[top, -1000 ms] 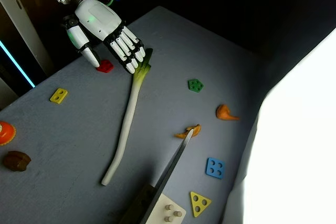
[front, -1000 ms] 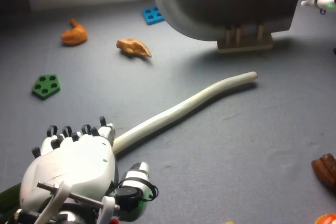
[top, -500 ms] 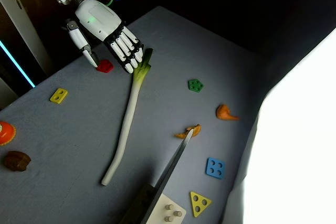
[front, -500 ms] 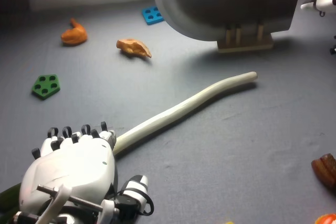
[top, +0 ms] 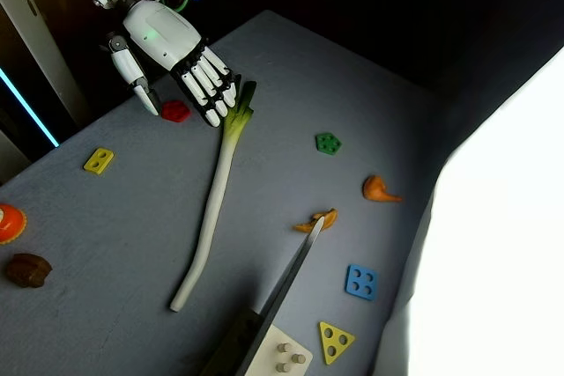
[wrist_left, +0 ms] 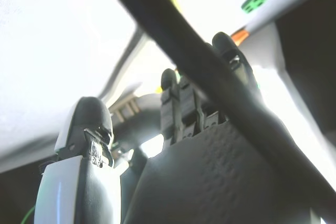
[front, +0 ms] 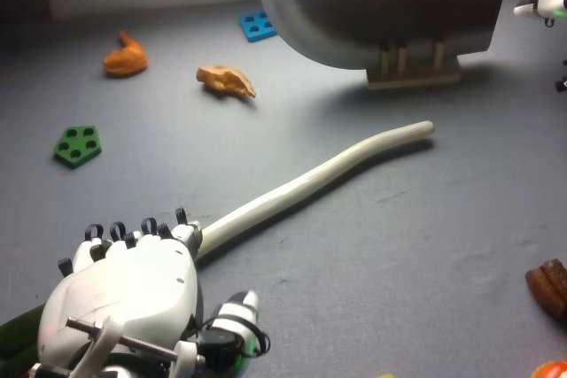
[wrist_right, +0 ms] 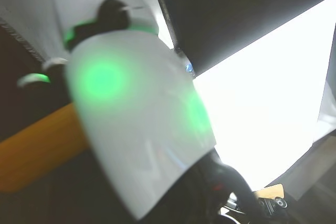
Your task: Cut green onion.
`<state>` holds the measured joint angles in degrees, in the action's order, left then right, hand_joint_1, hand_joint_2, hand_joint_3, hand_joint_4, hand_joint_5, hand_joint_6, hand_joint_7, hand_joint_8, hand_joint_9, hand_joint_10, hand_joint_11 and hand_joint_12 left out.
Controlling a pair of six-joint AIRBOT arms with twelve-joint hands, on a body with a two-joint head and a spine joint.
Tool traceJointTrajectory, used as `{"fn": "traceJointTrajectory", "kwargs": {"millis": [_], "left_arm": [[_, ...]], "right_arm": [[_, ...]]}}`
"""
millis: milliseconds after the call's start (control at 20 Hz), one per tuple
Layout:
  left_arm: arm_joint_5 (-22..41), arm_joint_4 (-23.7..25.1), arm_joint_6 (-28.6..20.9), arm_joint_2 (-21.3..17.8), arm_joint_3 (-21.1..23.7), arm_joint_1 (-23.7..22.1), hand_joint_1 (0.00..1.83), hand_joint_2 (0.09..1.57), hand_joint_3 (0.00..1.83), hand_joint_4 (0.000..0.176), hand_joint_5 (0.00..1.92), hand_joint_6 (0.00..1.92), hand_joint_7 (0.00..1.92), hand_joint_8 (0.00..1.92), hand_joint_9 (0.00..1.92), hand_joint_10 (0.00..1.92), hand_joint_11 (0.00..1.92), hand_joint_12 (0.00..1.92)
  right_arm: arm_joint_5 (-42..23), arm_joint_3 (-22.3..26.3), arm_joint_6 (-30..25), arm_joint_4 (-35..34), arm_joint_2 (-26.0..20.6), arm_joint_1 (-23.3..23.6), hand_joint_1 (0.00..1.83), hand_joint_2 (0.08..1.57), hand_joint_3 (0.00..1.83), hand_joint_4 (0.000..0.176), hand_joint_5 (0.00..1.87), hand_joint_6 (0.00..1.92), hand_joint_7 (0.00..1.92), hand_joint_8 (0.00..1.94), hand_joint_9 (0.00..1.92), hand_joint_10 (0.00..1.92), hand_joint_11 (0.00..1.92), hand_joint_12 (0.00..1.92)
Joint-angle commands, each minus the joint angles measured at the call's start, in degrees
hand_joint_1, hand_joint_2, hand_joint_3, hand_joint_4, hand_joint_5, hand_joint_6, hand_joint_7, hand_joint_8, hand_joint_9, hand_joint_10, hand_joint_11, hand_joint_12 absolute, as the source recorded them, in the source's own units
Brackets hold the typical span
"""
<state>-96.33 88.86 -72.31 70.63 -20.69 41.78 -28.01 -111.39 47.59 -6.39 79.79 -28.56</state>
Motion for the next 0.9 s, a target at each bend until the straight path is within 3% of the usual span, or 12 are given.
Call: {"fn": "traceJointTrajectory", "kwargs": {"millis": [0,50,100,150,200,250,300,400,650,800,850], "left_arm": [[-3.8,4.5,-0.2,0.4,-0.2,-0.3,0.33,1.33,0.01,0.065,0.3,0.01,0.32,0.0,0.22,0.01,0.0,0.73],[-3.8,4.6,-0.2,0.4,-0.3,-0.2,0.32,1.33,0.0,0.065,0.3,0.01,0.32,0.0,0.22,0.01,0.0,0.73],[-3.8,4.7,-0.2,0.4,-0.4,-0.1,0.34,1.32,0.0,0.056,0.27,0.0,0.28,0.0,0.17,0.01,0.0,0.6],[-3.8,4.9,-0.2,0.4,-0.4,-0.1,0.34,1.32,0.0,0.056,0.27,0.0,0.28,0.0,0.17,0.01,0.0,0.6],[-3.7,5.0,-0.2,0.5,-0.5,-0.1,0.42,1.3,0.0,0.042,0.31,0.01,0.31,0.01,0.22,0.02,0.0,0.53],[-3.7,5.2,-0.2,0.5,-0.6,0.0,0.43,1.3,0.0,0.046,0.29,0.0,0.3,0.0,0.22,0.02,0.0,0.49],[-3.7,5.2,-0.2,0.6,-0.7,0.2,0.41,1.31,0.0,0.047,0.27,0.0,0.28,0.0,0.21,0.01,0.0,0.38],[-3.6,5.3,-0.8,0.8,-1.0,0.5,0.31,1.36,0.01,0.048,0.23,0.0,0.22,0.0,0.14,0.0,0.0,0.27],[-3.6,5.4,-1.3,2.1,-2.0,0.8,0.25,1.4,0.02,0.048,0.27,0.01,0.27,0.01,0.16,0.01,0.0,0.44],[-3.4,5.6,-1.3,2.3,-2.5,1.0,0.31,1.41,0.01,0.059,0.28,0.0,0.28,0.0,0.16,0.0,0.0,0.48],[-3.4,5.8,-1.5,2.3,-2.6,1.2,0.37,1.4,0.0,0.05,0.25,0.0,0.28,0.0,0.17,0.0,0.0,0.47]], "right_arm": [[-6.6,-0.5,-0.3,-0.9,-0.4,-0.1,1.25,0.97,0.0,0.0,0.96,1.92,1.13,1.94,1.24,1.92,1.38,1.92],[-6.7,-0.5,-0.4,-0.9,-0.4,-0.2,1.26,0.97,0.0,0.0,1.01,1.92,1.18,1.94,1.3,1.92,1.44,1.92],[-6.7,-0.5,-0.4,-0.9,-0.4,-0.2,1.39,1.07,0.02,0.0,1.14,1.92,1.41,1.94,1.53,1.92,1.65,1.92],[-6.7,-0.5,-0.4,-0.9,-0.4,-0.2,1.39,1.07,0.02,0.0,1.14,1.92,1.41,1.94,1.53,1.92,1.65,1.92],[-6.7,-0.5,-0.4,-0.9,-0.4,-0.2,1.53,1.15,0.07,0.07,1.42,1.92,1.59,1.94,1.68,1.92,1.77,1.92],[-6.8,-0.5,-0.4,-0.9,-0.4,-0.2,1.56,1.15,0.1,0.145,1.54,1.92,1.66,1.94,1.73,1.92,1.82,1.92],[-6.8,-0.5,-0.4,-0.9,-0.4,-0.2,1.56,1.13,0.13,0.176,1.55,1.92,1.68,1.94,1.74,1.92,1.83,1.92],[-7.1,-0.5,-0.3,-0.9,-0.4,-0.2,1.57,1.12,0.15,0.176,1.51,1.92,1.66,1.94,1.72,1.92,1.81,1.92],[-8.6,-0.5,-0.1,-0.9,-0.5,-0.1,1.58,1.1,0.18,0.176,1.45,1.92,1.59,1.94,1.65,1.92,1.74,1.92],[-10.4,-0.5,1.3,-0.9,-0.4,-0.3,1.55,1.11,0.2,0.176,1.45,1.92,1.56,1.94,1.61,1.92,1.71,1.92],[-11.3,-0.5,2.0,-0.9,-0.4,-0.4,1.56,1.09,0.19,0.176,1.41,1.92,1.53,1.94,1.59,1.92,1.69,1.92]]}}
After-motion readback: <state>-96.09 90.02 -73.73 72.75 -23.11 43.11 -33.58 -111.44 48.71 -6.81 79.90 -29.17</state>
